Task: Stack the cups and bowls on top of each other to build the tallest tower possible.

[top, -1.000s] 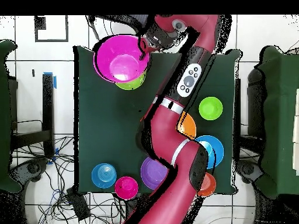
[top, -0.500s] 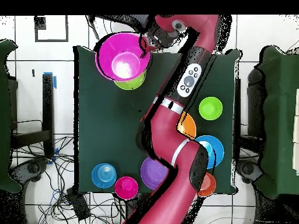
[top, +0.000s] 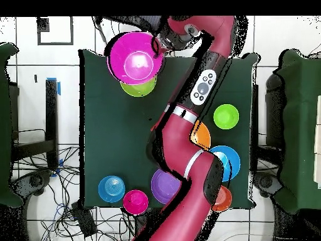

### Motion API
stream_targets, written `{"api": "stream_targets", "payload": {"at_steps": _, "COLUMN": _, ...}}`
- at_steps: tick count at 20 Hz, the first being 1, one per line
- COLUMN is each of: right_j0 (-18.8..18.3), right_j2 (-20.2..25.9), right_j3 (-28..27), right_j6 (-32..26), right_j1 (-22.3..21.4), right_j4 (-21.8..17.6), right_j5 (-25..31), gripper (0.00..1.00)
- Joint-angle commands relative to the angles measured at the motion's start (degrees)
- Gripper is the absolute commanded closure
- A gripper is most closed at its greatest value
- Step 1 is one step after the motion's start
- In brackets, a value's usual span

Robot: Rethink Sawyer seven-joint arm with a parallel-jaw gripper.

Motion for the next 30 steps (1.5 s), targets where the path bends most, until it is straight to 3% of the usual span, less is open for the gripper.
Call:
{"api": "stream_targets", "payload": {"at_steps": 1, "right_j0": -0.9, "right_j2": -5.8, "right_j3": -6.7, "right_j6": -22.0, "right_j1": 0.5, "right_j4": -4.0, "right_j5": -2.1, "gripper": 1.00}}
{"api": "stream_targets", "payload": {"at_steps": 16, "right_j0": -0.6, "right_j2": -5.7, "right_j3": -6.2, "right_j6": -19.3, "right_j1": 0.0, "right_j4": -11.3, "right_j5": 5.7, "gripper": 1.00}}
{"api": "stream_targets", "payload": {"at_steps": 23, "right_j0": -0.9, "right_j2": -5.2, "right_j3": -6.0, "right_j6": -18.3, "right_j1": 0.2, "right_j4": -12.8, "right_j5": 6.5, "gripper": 1.00}}
{"api": "stream_targets", "payload": {"at_steps": 30, "right_j0": -1.1, "right_j2": -5.4, "right_j3": -5.6, "right_j6": -14.5, "right_j1": -0.7, "right_j4": -14.7, "right_j5": 14.8, "gripper": 1.00}}
